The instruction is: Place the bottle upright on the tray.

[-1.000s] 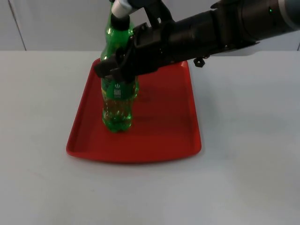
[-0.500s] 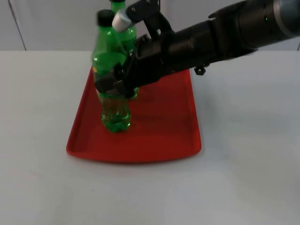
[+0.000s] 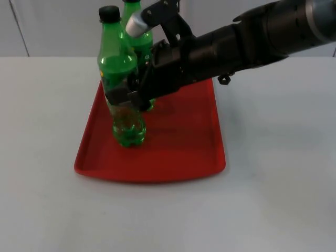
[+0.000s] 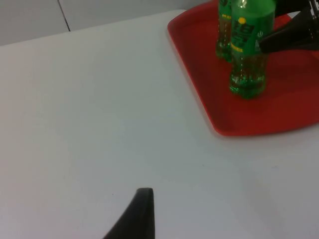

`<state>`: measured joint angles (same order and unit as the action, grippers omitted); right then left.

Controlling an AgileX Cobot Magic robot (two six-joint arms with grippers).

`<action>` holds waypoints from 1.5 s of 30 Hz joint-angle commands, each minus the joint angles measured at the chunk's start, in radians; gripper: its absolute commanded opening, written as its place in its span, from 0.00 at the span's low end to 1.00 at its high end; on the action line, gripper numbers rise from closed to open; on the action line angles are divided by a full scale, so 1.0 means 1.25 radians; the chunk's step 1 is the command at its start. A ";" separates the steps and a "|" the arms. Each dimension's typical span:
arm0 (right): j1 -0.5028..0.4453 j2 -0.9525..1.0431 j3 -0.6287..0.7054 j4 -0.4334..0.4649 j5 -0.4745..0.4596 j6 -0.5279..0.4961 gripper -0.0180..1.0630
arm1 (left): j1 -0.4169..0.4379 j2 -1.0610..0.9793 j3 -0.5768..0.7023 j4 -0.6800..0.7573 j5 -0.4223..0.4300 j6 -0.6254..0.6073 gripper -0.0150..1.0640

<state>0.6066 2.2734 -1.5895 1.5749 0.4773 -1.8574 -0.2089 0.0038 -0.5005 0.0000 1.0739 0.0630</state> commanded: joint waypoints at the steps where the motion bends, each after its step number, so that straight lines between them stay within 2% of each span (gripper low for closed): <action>1: 0.006 -0.006 0.003 -0.003 0.004 -0.001 0.79 | 0.001 -0.003 0.003 0.004 0.000 0.002 0.95; 13: 0.006 -0.017 0.003 -0.015 0.006 0.043 0.79 | 0.001 -0.003 0.003 0.004 0.000 0.002 0.95; 18: 0.006 -0.032 0.003 -0.143 0.012 0.164 0.79 | 0.001 -0.003 0.003 0.004 0.000 0.002 0.95; 20: 0.006 -0.032 0.003 -0.158 0.013 0.178 0.79 | 0.001 -0.003 0.003 0.004 0.000 0.002 0.95; 23: 0.006 -0.032 0.003 -0.263 0.037 0.277 0.79 | 0.001 -0.003 0.003 0.004 0.000 0.002 0.95; 24: 0.006 -0.032 0.003 -0.263 0.037 0.277 0.79 | 0.001 -0.003 0.003 0.004 0.000 0.002 0.95; 29: 0.005 -0.046 0.003 -0.374 0.090 0.379 0.79 | 0.001 -0.003 0.003 0.004 0.000 0.002 0.95; 30: 0.005 -0.046 0.003 -0.374 0.090 0.379 0.79 | 0.001 -0.003 0.003 0.004 0.000 0.002 0.95; 34: 0.005 -0.065 0.003 -0.479 0.094 0.474 0.79 | 0.001 -0.003 0.003 0.004 0.000 0.002 0.95; 35: 0.005 -0.065 0.003 -0.479 0.094 0.474 0.79 | 0.001 -0.003 0.003 0.004 0.000 0.002 0.95; 39: 0.005 -0.098 0.003 -0.625 0.100 0.603 0.79 | 0.001 -0.003 0.003 0.004 0.000 0.002 0.95; 40: 0.005 -0.098 0.003 -0.625 0.100 0.603 0.79 | 0.001 -0.003 0.003 0.004 0.000 0.002 0.95; 44: 0.005 -0.130 0.003 -0.772 0.120 0.746 0.79 | 0.001 -0.003 0.003 0.004 0.000 0.002 0.95; 45: 0.005 -0.130 0.003 -0.772 0.120 0.746 0.79 | 0.001 -0.003 0.003 0.004 0.000 0.002 0.95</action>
<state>0.6066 2.1317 -1.5895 0.6520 0.6106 -0.9643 -0.2089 0.0038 -0.5005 0.0000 1.0756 0.0630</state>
